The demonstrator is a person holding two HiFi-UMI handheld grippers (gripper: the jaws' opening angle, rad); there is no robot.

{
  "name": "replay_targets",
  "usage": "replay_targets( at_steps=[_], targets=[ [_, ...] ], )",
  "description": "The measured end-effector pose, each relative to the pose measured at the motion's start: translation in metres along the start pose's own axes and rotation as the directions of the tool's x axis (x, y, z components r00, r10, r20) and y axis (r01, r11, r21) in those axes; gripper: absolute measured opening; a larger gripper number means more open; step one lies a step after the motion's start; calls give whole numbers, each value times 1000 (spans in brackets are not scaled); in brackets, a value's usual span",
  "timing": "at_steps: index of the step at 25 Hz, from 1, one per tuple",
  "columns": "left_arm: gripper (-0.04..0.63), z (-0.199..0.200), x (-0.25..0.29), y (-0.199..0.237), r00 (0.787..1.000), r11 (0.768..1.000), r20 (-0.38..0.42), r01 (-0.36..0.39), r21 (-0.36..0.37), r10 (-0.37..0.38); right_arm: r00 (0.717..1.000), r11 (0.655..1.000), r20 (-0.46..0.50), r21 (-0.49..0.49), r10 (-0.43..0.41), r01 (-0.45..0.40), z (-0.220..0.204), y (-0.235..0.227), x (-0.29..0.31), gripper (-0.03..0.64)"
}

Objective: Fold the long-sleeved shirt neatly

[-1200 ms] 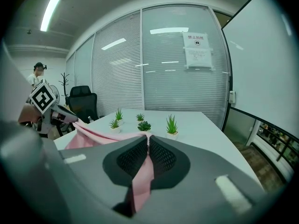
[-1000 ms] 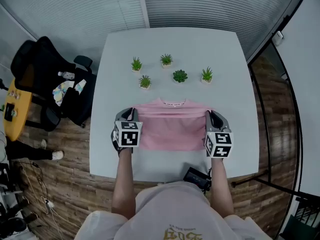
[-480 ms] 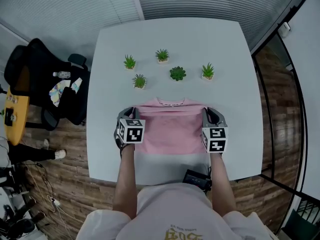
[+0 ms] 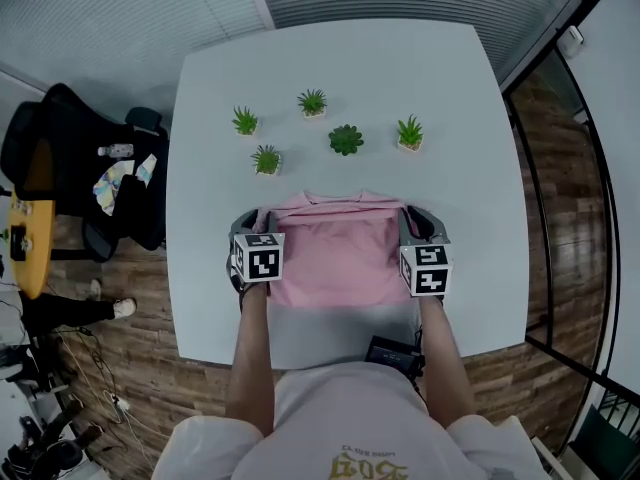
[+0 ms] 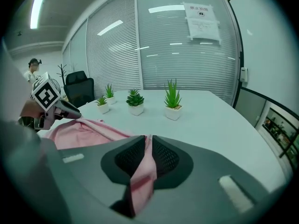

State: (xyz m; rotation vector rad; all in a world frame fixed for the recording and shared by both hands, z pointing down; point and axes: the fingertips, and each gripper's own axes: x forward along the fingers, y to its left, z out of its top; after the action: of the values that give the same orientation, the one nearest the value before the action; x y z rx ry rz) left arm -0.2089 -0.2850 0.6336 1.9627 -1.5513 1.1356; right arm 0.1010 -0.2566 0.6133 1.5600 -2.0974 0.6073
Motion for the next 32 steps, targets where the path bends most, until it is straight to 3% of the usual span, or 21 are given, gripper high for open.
replay_targets(
  at_steps=[4, 10, 17, 22, 28, 32],
  targets=[
    [158, 2, -4, -2, 1000, 1000, 18, 11, -26, -11, 999, 999, 27, 36, -22, 21, 5, -9, -8, 77],
    [170, 12, -23, -11, 996, 997, 69, 54, -60, -49, 998, 998, 63, 52, -29, 26, 10, -11, -34, 75],
    [89, 36, -64, -39, 974, 989, 192, 134, -59, -121, 988, 997, 147, 74, -39, 28, 25, -3, -66, 30],
    [9, 48, -97, -56, 945, 979, 277, 197, -55, -175, 972, 994, 229, 77, 59, -79, 40, 28, -88, 14],
    [8, 57, -123, -70, 908, 965, 350, 259, -40, -229, 962, 994, 267, 75, 56, -79, 51, 43, -107, 12],
    [8, 58, -128, -72, 902, 963, 361, 268, -35, -237, 965, 997, 256, 41, 48, -61, 54, 48, -111, 12]
  ],
)
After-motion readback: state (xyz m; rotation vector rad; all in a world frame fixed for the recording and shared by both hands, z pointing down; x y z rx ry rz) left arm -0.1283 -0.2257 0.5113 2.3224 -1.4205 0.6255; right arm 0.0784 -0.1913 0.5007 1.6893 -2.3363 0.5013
